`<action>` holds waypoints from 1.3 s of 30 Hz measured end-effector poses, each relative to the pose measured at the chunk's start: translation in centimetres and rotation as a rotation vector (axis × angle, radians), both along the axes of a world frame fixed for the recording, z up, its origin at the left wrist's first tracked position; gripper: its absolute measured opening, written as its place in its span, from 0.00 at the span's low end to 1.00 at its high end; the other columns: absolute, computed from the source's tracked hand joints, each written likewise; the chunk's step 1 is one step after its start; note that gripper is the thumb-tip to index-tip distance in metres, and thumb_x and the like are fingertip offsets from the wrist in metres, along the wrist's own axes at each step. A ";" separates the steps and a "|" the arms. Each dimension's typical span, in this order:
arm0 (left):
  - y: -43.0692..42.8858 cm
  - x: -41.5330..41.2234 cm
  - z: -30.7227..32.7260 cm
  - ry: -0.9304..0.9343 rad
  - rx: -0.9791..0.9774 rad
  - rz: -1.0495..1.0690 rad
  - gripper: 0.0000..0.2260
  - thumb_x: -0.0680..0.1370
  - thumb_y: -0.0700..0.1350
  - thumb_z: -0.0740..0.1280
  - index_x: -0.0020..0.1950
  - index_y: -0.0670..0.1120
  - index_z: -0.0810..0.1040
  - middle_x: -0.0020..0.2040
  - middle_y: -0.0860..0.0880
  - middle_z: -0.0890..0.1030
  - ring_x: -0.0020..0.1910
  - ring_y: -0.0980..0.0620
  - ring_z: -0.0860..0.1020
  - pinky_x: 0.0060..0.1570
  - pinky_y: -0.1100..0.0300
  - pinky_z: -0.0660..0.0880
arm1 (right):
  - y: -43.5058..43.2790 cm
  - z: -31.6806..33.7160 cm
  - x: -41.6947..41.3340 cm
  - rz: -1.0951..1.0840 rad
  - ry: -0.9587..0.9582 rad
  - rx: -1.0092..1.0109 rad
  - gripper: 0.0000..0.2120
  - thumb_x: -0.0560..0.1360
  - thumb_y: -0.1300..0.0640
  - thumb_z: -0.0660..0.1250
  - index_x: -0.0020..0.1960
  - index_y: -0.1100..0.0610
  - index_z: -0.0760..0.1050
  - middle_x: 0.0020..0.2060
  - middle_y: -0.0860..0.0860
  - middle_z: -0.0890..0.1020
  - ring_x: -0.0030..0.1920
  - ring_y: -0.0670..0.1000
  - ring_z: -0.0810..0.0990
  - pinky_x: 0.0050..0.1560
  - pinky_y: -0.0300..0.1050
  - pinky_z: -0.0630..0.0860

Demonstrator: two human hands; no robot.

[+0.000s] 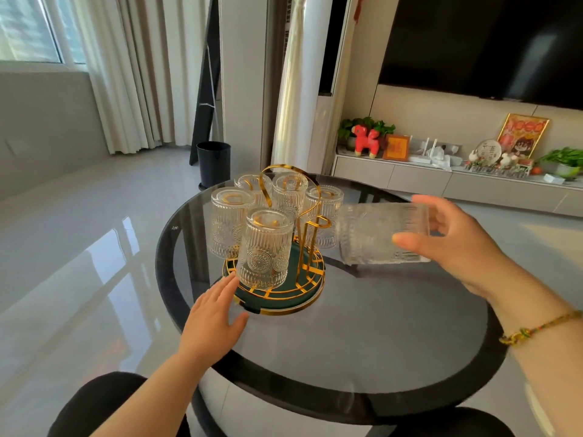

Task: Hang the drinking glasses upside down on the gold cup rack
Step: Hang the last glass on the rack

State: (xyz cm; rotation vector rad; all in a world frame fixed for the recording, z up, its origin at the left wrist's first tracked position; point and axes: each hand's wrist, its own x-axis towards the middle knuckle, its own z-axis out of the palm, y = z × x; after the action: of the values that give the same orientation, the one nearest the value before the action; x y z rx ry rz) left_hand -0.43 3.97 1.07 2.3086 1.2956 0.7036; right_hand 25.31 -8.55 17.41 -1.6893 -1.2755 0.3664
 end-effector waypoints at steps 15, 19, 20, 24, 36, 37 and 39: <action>0.5 -0.1 -0.7 0.102 0.013 -0.007 0.25 0.77 0.52 0.58 0.71 0.52 0.52 0.75 0.52 0.52 0.74 0.51 0.52 0.72 0.53 0.51 | 5.5 4.0 -3.4 0.123 -0.297 -0.016 0.26 0.59 0.49 0.74 0.52 0.46 0.66 0.46 0.42 0.71 0.49 0.45 0.70 0.39 0.31 0.62; 0.5 -0.1 -0.8 0.098 0.008 -0.003 0.25 0.77 0.52 0.57 0.71 0.53 0.52 0.75 0.53 0.52 0.74 0.52 0.52 0.72 0.53 0.50 | 6.9 2.8 -4.1 0.135 -0.302 -0.086 0.25 0.61 0.50 0.74 0.53 0.47 0.66 0.52 0.47 0.71 0.52 0.48 0.70 0.39 0.35 0.65; 0.5 -0.1 -0.8 0.101 0.007 -0.001 0.25 0.77 0.52 0.57 0.71 0.53 0.51 0.75 0.53 0.52 0.74 0.52 0.52 0.72 0.53 0.50 | 7.3 2.4 -4.3 0.135 -0.312 -0.102 0.25 0.60 0.50 0.74 0.53 0.47 0.66 0.52 0.47 0.71 0.53 0.48 0.70 0.41 0.38 0.66; 0.6 -0.1 -0.8 0.101 0.004 0.002 0.25 0.77 0.53 0.57 0.71 0.53 0.51 0.75 0.53 0.52 0.74 0.52 0.52 0.72 0.53 0.50 | 8.4 0.4 -4.8 0.122 -0.349 -0.161 0.27 0.60 0.49 0.74 0.55 0.47 0.67 0.52 0.46 0.69 0.53 0.46 0.67 0.48 0.42 0.63; 0.7 0.1 -1.1 0.118 0.018 0.027 0.26 0.77 0.53 0.57 0.71 0.54 0.50 0.75 0.53 0.51 0.74 0.52 0.50 0.72 0.53 0.49 | 9.3 -3.0 -5.7 0.081 -0.384 -0.134 0.26 0.64 0.48 0.71 0.59 0.53 0.69 0.61 0.52 0.71 0.62 0.53 0.64 0.54 0.42 0.60; 0.7 0.1 -1.1 0.126 0.018 0.030 0.26 0.77 0.53 0.57 0.71 0.55 0.50 0.75 0.53 0.51 0.74 0.52 0.51 0.72 0.53 0.49 | 9.3 -3.4 -5.7 0.085 -0.405 -0.118 0.26 0.65 0.49 0.71 0.59 0.53 0.69 0.61 0.52 0.71 0.62 0.53 0.63 0.54 0.42 0.59; 0.6 0.1 -1.0 0.122 0.013 0.038 0.26 0.77 0.53 0.57 0.71 0.55 0.49 0.75 0.53 0.50 0.74 0.52 0.51 0.72 0.53 0.50 | 9.2 -3.6 -5.9 0.091 -0.412 -0.105 0.25 0.66 0.49 0.69 0.60 0.54 0.68 0.61 0.51 0.71 0.61 0.52 0.63 0.54 0.41 0.59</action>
State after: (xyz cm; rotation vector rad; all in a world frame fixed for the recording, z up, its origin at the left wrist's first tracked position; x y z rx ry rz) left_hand -0.31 4.52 0.05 2.3751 1.3958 0.5928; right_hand 19.44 0.63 13.77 -1.8620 -1.6603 0.1414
